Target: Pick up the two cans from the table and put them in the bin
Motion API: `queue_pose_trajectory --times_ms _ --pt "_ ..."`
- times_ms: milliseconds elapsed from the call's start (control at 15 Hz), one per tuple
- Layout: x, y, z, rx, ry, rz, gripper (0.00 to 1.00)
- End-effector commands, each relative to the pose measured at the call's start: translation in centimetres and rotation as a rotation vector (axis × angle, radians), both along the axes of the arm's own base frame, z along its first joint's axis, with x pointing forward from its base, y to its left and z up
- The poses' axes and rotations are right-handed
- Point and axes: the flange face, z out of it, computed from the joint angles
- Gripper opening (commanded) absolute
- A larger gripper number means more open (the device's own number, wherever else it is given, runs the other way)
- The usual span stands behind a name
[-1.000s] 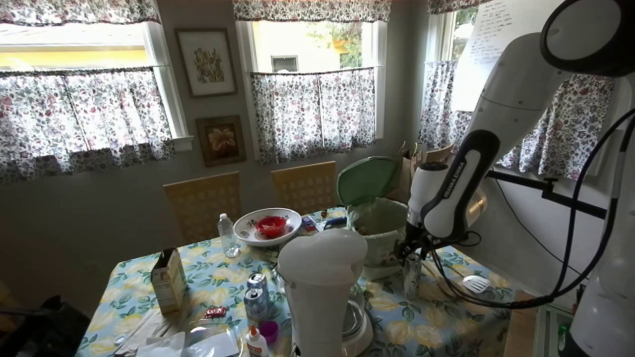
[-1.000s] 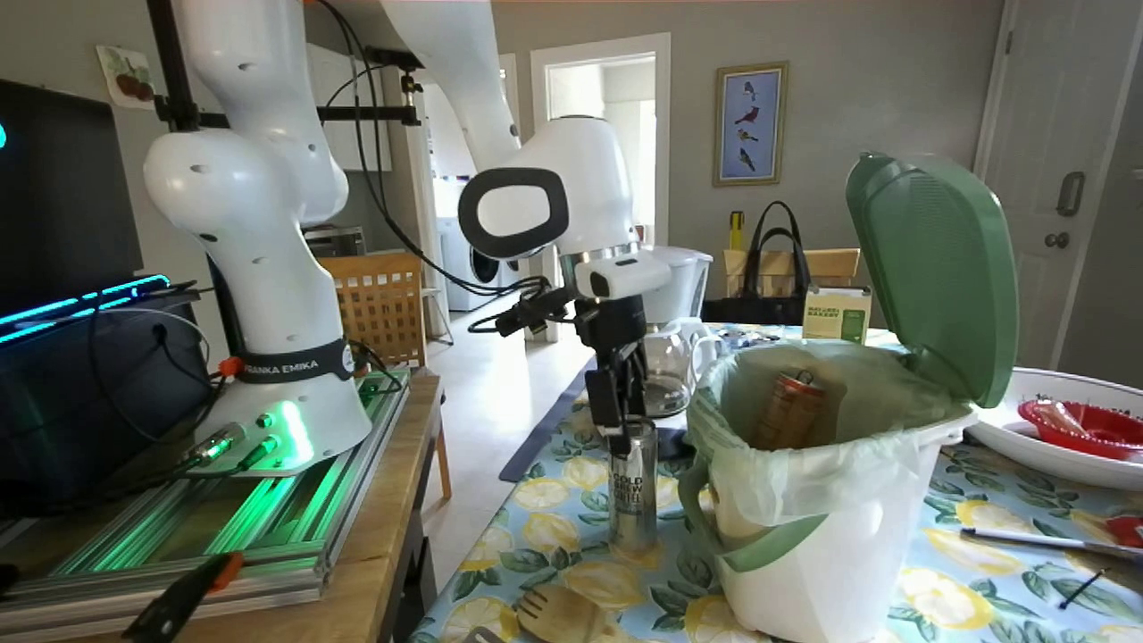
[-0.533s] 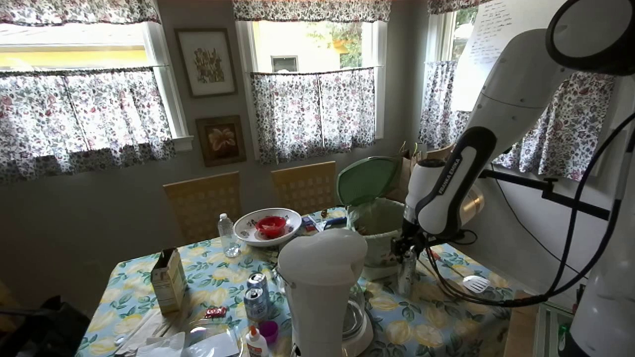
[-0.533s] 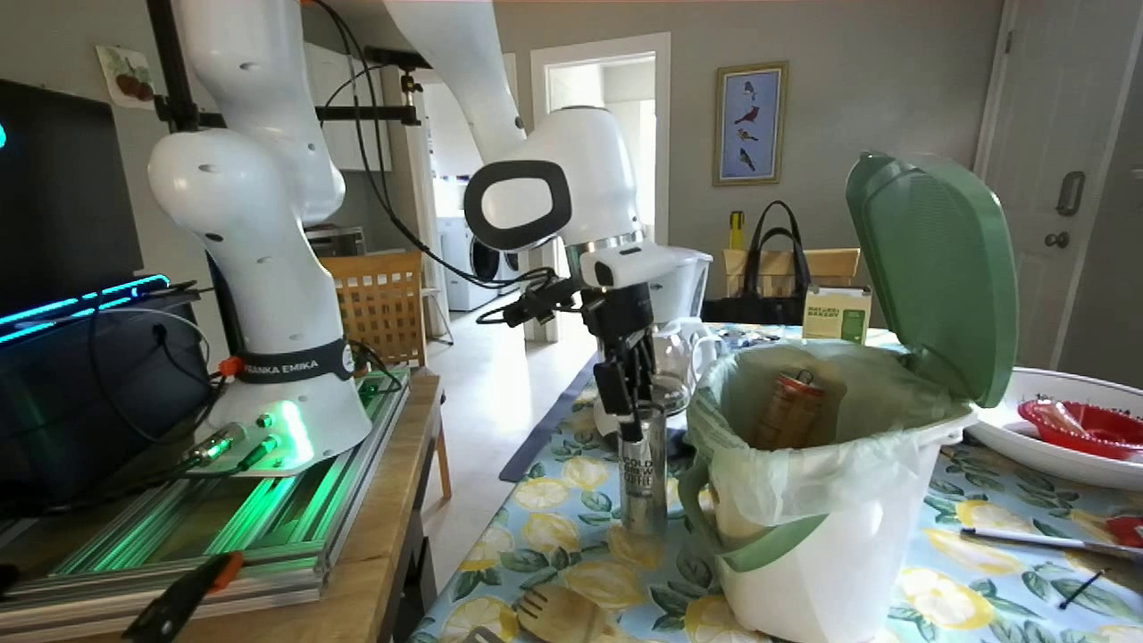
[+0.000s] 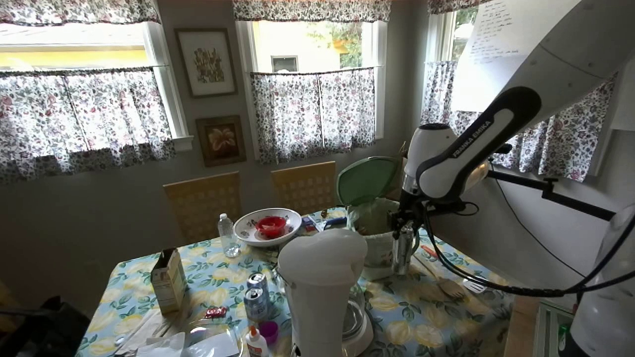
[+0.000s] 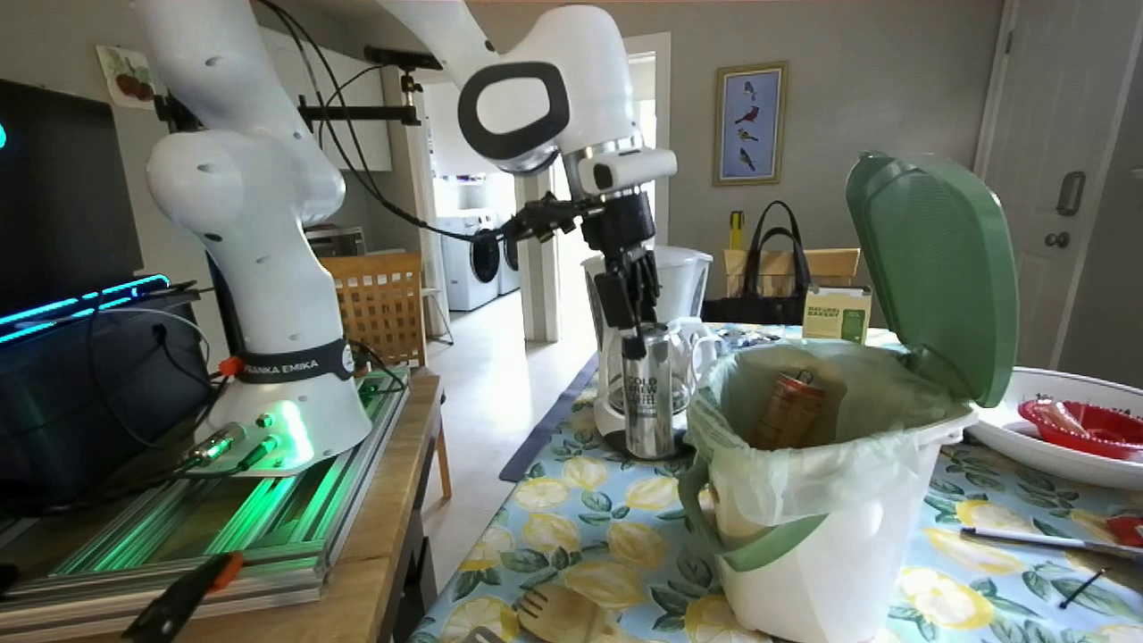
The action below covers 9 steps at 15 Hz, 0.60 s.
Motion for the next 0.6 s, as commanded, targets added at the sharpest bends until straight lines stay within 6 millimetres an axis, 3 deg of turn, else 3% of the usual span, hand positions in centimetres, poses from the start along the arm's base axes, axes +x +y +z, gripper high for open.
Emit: queue_pose_trajectory --times_ms 0,533 --pt "-1.1 0.8 5.0 0.0 0.011 -0.031 0.38" --pt "-1.7 -2.6 13.5 -0.091 -0.088 -0.127 0.38"
